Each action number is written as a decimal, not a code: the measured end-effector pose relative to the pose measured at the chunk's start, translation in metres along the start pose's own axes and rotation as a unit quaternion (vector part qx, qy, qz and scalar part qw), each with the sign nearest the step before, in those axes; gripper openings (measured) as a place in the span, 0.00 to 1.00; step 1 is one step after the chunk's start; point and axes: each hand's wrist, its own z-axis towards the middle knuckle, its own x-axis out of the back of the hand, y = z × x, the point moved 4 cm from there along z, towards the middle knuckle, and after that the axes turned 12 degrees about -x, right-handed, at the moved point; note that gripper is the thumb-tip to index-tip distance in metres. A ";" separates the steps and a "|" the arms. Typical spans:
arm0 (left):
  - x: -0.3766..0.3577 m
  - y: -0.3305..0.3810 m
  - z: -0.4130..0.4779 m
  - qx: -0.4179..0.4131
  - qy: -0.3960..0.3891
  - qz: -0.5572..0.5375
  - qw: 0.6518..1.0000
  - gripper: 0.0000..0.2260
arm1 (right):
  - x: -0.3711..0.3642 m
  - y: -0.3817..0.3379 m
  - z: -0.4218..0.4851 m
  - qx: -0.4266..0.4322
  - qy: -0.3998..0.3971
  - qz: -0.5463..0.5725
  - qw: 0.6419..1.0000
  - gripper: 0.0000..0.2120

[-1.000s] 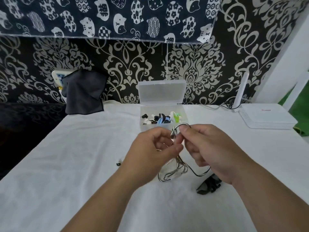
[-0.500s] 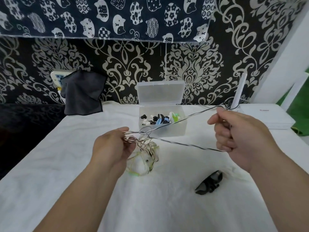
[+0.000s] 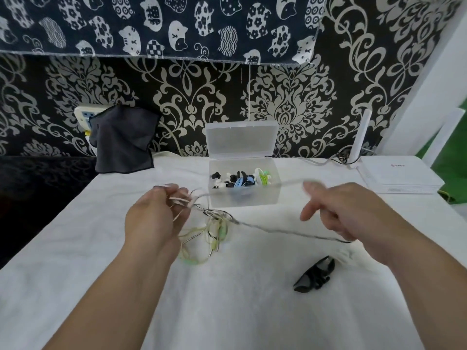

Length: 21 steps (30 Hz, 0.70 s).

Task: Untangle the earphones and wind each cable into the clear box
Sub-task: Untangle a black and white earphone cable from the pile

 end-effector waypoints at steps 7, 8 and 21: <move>0.013 0.015 0.010 -0.067 0.022 0.046 0.996 0.12 | 0.000 0.016 -0.003 -0.013 -0.038 -0.305 0.952 0.05; 0.015 0.016 0.010 -0.087 0.024 0.078 0.993 0.12 | 0.002 0.017 -0.001 -0.014 -0.022 -0.299 0.954 0.07; 0.021 0.027 0.017 -0.224 0.016 0.408 0.885 0.19 | 0.045 0.022 0.008 -0.075 0.040 0.541 0.836 0.15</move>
